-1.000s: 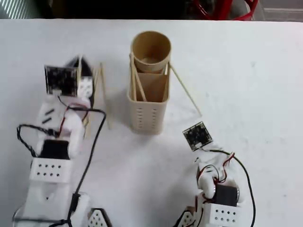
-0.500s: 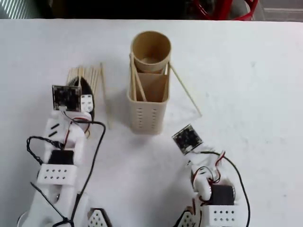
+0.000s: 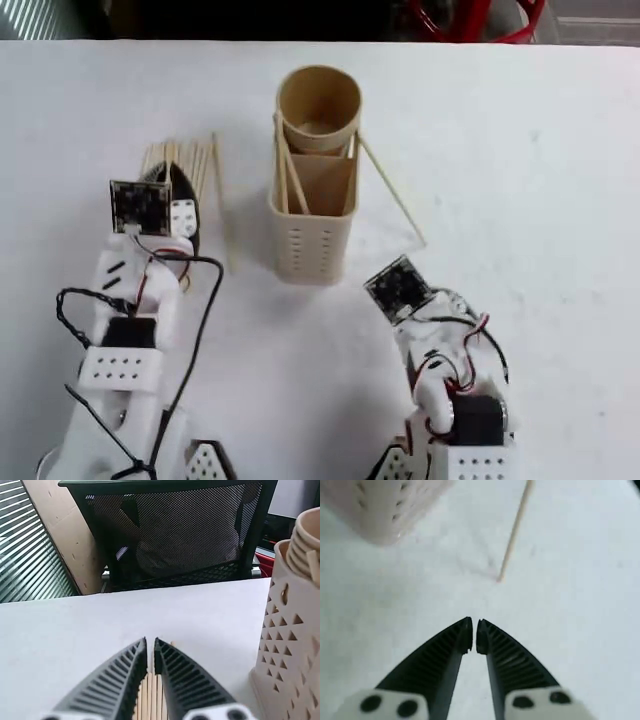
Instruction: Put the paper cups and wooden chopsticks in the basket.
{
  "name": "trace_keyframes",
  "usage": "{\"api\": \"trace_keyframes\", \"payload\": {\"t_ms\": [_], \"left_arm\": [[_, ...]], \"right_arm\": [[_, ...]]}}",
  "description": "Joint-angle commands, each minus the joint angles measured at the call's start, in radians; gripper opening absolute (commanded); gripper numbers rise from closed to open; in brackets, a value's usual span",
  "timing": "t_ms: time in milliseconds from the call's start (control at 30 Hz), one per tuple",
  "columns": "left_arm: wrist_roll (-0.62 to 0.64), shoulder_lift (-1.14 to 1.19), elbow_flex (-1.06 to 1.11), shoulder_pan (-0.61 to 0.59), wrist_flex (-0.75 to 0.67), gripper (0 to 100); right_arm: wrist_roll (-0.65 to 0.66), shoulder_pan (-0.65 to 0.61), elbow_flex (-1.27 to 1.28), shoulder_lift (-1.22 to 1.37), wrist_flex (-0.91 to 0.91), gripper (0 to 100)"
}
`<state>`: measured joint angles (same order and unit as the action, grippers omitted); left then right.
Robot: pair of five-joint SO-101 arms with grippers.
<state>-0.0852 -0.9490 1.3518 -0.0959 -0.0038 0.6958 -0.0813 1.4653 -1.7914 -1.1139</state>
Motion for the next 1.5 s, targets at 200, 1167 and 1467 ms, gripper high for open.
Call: {"api": "trace_keyframes", "payload": {"t_ms": [200, 1167, 1467], "left_arm": [[-0.011, -0.025, -0.003, -0.005, -0.028, 5], [-0.012, -0.025, -0.006, -0.007, -0.029, 5], [-0.012, -0.025, -0.006, -0.007, -0.029, 5]], "right_arm": [[-0.037, -0.082, -0.239, 0.352, 0.174, 6.9], [-0.048, -0.084, -0.723, 1.626, 0.881, 35.8], [-0.048, -0.031, -0.723, 1.649, 0.905, 3.6]]}}
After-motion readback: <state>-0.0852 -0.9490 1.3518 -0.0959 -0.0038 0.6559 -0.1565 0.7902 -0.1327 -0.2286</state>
